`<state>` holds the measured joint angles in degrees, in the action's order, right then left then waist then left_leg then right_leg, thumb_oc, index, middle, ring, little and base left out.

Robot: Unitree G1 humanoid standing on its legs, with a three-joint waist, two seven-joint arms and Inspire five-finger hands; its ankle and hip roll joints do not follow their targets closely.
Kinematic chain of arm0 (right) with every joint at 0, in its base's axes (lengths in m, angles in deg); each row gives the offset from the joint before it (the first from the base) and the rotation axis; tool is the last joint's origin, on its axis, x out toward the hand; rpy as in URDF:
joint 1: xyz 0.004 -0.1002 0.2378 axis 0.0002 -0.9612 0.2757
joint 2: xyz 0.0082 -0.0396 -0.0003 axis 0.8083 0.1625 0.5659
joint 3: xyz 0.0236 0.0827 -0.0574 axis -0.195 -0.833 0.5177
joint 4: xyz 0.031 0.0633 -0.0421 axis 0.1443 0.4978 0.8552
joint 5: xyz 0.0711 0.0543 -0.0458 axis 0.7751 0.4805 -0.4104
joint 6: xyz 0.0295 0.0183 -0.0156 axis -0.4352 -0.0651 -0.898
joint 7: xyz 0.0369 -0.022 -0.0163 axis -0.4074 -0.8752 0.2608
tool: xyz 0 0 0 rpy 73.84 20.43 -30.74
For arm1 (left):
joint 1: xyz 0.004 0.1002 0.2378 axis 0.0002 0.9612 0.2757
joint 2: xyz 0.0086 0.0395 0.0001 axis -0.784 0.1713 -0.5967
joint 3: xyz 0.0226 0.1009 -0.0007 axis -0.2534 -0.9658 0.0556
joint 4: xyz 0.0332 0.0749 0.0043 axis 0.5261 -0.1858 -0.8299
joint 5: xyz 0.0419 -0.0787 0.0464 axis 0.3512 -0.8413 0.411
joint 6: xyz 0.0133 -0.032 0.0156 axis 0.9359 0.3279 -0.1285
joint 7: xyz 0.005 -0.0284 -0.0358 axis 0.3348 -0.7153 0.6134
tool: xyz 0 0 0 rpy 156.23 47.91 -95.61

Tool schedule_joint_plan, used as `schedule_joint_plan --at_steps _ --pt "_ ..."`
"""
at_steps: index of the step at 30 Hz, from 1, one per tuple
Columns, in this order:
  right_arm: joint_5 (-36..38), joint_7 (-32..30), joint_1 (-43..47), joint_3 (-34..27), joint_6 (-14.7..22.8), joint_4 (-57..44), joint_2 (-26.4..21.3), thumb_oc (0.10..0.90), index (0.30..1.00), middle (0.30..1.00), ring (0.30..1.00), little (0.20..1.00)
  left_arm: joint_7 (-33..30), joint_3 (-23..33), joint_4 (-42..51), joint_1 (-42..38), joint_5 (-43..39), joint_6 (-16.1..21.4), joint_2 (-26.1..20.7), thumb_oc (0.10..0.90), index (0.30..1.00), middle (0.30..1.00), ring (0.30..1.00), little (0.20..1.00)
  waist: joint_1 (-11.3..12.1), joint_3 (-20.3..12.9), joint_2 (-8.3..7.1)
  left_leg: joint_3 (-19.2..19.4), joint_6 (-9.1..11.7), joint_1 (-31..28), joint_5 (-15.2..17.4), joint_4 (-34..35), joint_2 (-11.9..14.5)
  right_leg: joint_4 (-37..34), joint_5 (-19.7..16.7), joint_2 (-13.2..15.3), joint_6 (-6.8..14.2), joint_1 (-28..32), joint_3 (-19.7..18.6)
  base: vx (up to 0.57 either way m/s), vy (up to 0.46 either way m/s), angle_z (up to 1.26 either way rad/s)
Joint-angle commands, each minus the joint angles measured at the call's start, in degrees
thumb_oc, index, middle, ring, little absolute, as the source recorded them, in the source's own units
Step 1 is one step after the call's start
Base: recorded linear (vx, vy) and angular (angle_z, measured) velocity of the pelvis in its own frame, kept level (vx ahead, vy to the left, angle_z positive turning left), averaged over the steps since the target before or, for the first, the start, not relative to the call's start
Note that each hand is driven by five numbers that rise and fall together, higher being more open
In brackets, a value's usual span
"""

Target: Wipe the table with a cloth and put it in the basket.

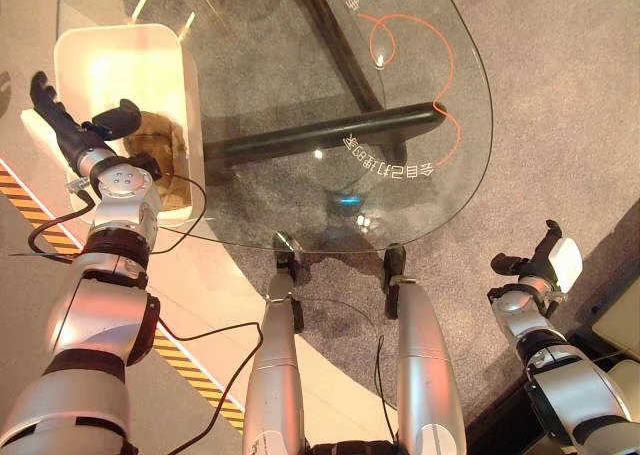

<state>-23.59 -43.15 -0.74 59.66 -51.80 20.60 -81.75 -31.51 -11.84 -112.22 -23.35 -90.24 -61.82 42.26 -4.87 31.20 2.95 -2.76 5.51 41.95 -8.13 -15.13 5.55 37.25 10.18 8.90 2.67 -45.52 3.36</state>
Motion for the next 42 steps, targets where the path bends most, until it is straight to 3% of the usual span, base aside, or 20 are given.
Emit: schedule_joint_plan --at_steps 1,4,7,10,16,22,23,29,30,32,39,42 --pt "1.46 -3.00 -3.53 -1.81 0.76 0.79 -1.18 0.800 0.900 0.900 0.900 0.900 -6.03 4.49 0.58 -0.57 2.42 8.41 -8.09 0.800 0.900 0.900 0.900 0.900 0.96 -1.41 -0.88 4.76 -6.31 -5.26 10.30 -4.54 -5.05 -12.57 -7.89 -4.72 -0.32 4.56 -1.47 -0.06 -0.085 -0.04" --pt "0.93 -1.73 -5.74 -2.96 0.44 0.64 -0.09 0.800 0.900 0.900 0.900 0.900 -1.22 7.74 3.20 3.30 -0.26 10.84 -8.36 0.800 0.900 0.900 0.900 0.900 1.34 -1.41 -0.94 4.96 -5.56 -13.14 9.21 0.48 -4.91 -16.80 -8.83 -4.06 0.63 11.77 -1.03 -0.06 -0.098 -0.03" --pt "1.41 -0.17 -7.96 -4.16 0.40 0.66 0.21 0.800 0.900 0.900 0.900 0.900 1.64 9.94 5.02 6.92 -0.21 10.98 -8.89 0.800 0.900 0.900 0.900 0.900 1.88 -2.22 -0.96 4.95 -5.01 -19.26 7.64 5.34 -5.08 -21.82 -10.33 -3.32 1.31 18.16 -0.38 -0.03 -0.085 0.01" --pt "1.91 2.92 -12.77 -5.81 0.05 1.06 0.30 0.800 0.900 0.900 0.900 0.900 5.03 13.26 6.22 14.19 0.69 11.07 -9.05 0.800 0.900 0.900 0.900 0.900 2.74 -7.52 -0.94 4.99 -4.28 -26.34 6.56 12.21 -5.09 -28.57 -11.29 -2.21 2.16 26.01 0.06 0.06 -0.043 0.03" --pt "-0.88 6.57 -20.85 -9.11 -0.14 1.62 0.93 0.800 0.900 0.900 0.900 0.900 12.92 19.56 8.09 28.37 0.80 10.91 -7.18 0.800 0.900 0.900 0.900 0.900 3.60 -14.78 -0.76 4.94 -3.66 -35.95 5.20 19.09 -4.93 -36.42 -13.11 -1.17 3.03 37.42 1.72 0.09 -0.001 0.00" --pt "-3.74 11.33 -26.54 -11.40 -2.94 1.98 2.72 0.800 0.900 0.900 0.900 0.900 22.81 22.97 8.12 41.62 3.68 6.94 -0.32 0.800 0.900 0.900 0.900 0.900 4.64 -20.85 -0.93 4.55 -3.62 -40.60 6.16 20.13 -4.56 -39.34 -13.20 -0.88 3.41 43.99 3.38 0.12 -0.013 0.16" --pt "-5.75 13.10 -27.70 -11.96 -3.55 2.14 3.14 0.800 0.900 0.900 0.900 0.900 25.56 23.07 7.60 44.30 5.21 4.51 1.45 0.800 0.900 0.900 0.900 0.900 4.91 -22.11 -1.06 4.60 -3.57 -41.38 6.43 20.13 -4.42 -39.93 -13.16 -0.78 3.48 45.24 3.80 0.07 -0.014 0.01" --pt "-10.23 20.93 -30.02 -11.00 -4.80 4.15 4.70 0.800 0.900 0.900 0.900 0.900 32.98 20.22 -0.72 50.56 10.22 0.90 7.34 0.800 0.900 0.900 0.900 0.900 5.30 -24.86 -1.44 4.90 -3.40 -43.52 7.26 20.13 -3.90 -40.89 -12.71 -0.67 3.68 48.18 5.02 0.05 -0.012 0.01" --pt "-9.71 24.52 -30.47 -10.21 -6.19 5.06 5.27 0.800 0.900 0.900 0.900 0.900 34.52 18.53 -3.04 52.63 12.67 -1.66 9.28 0.800 0.900 0.900 0.900 0.900 5.53 -25.35 -1.58 5.34 -3.28 -44.20 7.43 20.13 -3.61 -41.30 -12.75 -0.57 3.69 49.15 5.62 0.03 -0.004 -0.01" --pt "-10.45 28.12 -30.45 -9.92 -7.40 6.47 5.89 0.800 0.900 0.900 0.900 0.900 36.95 17.54 -7.36 53.65 15.88 -2.95 11.55 0.800 0.900 0.900 0.900 0.900 5.50 -25.80 -1.60 5.69 -3.19 -44.57 7.60 20.13 -3.42 -41.53 -12.55 -0.60 3.64 49.67 5.72 0.04 0.002 0.01" --pt "-14.54 34.54 -30.20 -8.53 -11.54 10.52 8.13 0.800 0.900 0.900 0.900 0.900 42.17 10.36 -13.29 56.20 27.20 -11.74 18.84 0.800 0.900 0.900 0.900 0.900 5.24 -26.77 -1.55 6.82 -3.05 -45.86 8.11 20.13 -2.77 -41.93 -12.09 -0.54 3.49 51.27 6.81 0.03 0.007 0.00" --pt "-15.67 36.23 -29.83 -7.74 -13.38 11.58 8.88 0.800 0.900 0.900 0.900 0.900 43.55 7.73 -14.05 56.46 30.20 -13.70 20.58 0.800 0.900 0.900 0.900 0.900 5.09 -26.90 -1.64 7.24 -3.04 -46.43 8.32 20.13 -2.54 -41.90 -12.01 -0.51 3.44 51.74 7.06 0.03 0.013 0.00"
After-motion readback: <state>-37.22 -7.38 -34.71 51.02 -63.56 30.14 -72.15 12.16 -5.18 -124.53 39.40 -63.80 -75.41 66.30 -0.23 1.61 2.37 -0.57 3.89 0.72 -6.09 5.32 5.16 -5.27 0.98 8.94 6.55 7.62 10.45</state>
